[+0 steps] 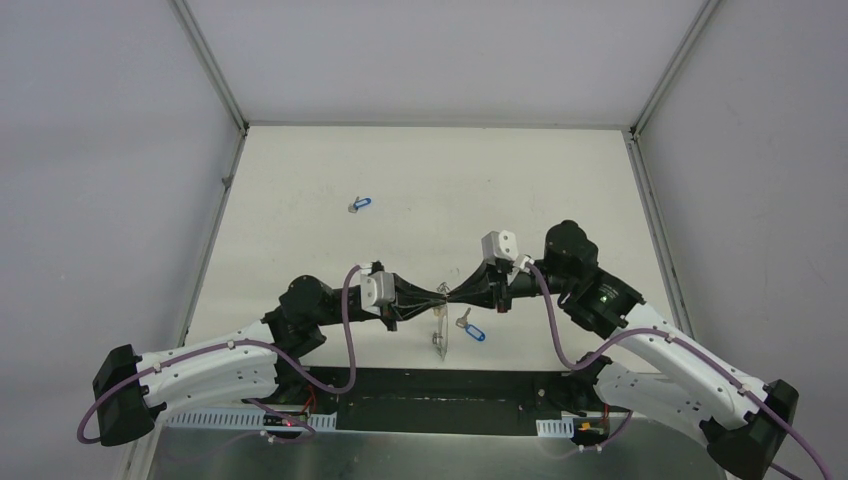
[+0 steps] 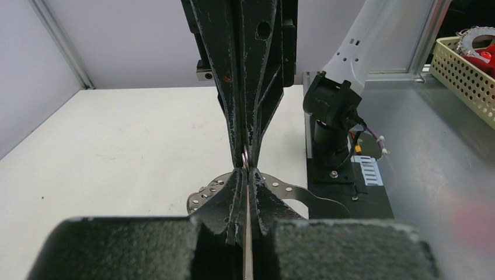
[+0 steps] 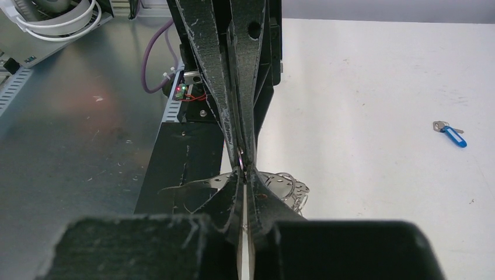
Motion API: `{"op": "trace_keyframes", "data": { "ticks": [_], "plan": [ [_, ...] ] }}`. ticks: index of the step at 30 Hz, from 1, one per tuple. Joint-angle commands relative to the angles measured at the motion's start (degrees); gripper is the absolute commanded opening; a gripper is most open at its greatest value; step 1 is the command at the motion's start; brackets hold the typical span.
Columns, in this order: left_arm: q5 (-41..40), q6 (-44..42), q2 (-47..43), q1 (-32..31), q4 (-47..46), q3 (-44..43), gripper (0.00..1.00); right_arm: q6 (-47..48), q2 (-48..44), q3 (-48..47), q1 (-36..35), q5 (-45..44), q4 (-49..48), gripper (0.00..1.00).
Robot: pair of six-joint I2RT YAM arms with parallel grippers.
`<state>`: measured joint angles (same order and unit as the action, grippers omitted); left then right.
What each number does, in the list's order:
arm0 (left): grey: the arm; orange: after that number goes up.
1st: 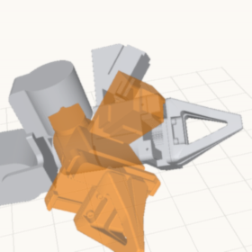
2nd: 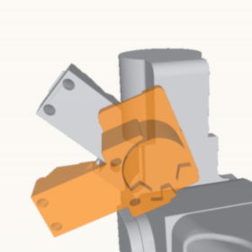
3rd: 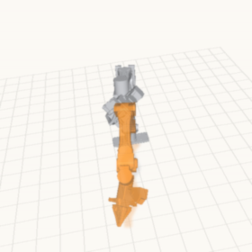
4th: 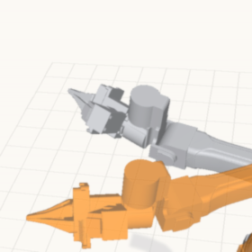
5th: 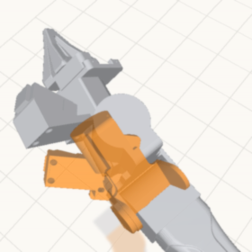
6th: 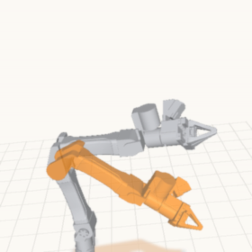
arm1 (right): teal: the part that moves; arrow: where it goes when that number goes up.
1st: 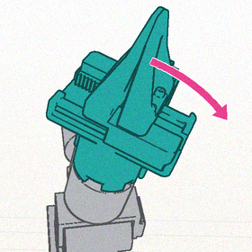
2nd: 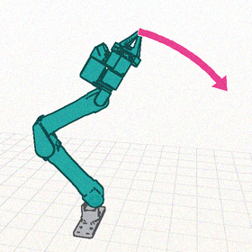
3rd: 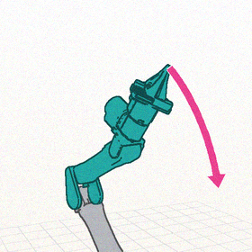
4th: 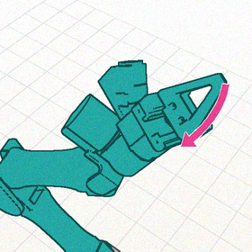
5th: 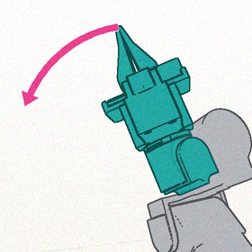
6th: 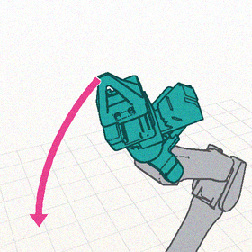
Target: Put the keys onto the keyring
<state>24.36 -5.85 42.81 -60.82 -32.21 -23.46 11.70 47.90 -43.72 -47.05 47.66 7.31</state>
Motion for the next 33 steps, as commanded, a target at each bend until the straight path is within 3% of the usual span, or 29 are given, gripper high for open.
{"op": "trace_keyframes", "data": {
  "ticks": [1, 3, 5, 7, 10, 14, 15, 16, 22, 27, 33],
  "plan": [
    [1.15, -1.30, -0.91, -0.60, -4.99, -1.27, 0.00, 2.82, 0.06, -2.70, -0.11, 1.32, 1.68, 0.00],
    [1.09, -1.59, -1.50, -0.62, -3.31, -1.68, 0.05, 4.48, -0.41, -2.93, -0.10, 1.30, 2.95, 0.00],
    [0.73, -1.86, -2.55, -0.62, -1.12, -2.22, 0.31, 7.52, -1.53, -2.75, -0.11, 1.80, 4.43, 0.00],
    [2.33, -2.69, -3.97, -0.61, 1.35, -2.85, 0.51, 11.69, -3.51, -1.88, -0.06, 1.91, 4.77, 0.00],
    [6.51, -4.77, -6.12, -0.62, 8.16, -4.74, 0.63, 17.93, -7.32, 0.04, -0.16, 3.81, 4.06, 0.00],
    [8.84, -6.18, -9.29, -0.62, 15.17, -6.22, 0.70, 27.25, -12.01, 1.95, -0.15, 6.94, 3.26, 0.00],
    [8.62, -6.19, -10.02, -0.61, 16.29, -6.24, 0.86, 28.77, -12.38, 2.05, -0.15, 7.32, 3.35, 0.00],
    [8.17, -6.15, -10.69, -0.58, 17.30, -6.17, 0.93, 30.03, -12.73, 2.03, -0.15, 7.60, 3.55, 0.00],
    [4.87, -5.54, -13.95, -0.61, 19.34, -4.79, 0.99, 32.56, -12.43, 1.84, -0.16, 9.08, 4.14, 0.00],
    [1.21, -4.05, -14.56, -0.62, 20.11, -4.10, 0.99, 20.20, -9.95, -0.68, -0.13, 0.68, 1.73, 0.00],
    [-12.60, 9.89, -13.67, -0.59, 22.21, -3.94, 0.99, 5.61, -4.12, -4.63, 0.29, -11.54, -0.93, 0.00]
  ]
}}
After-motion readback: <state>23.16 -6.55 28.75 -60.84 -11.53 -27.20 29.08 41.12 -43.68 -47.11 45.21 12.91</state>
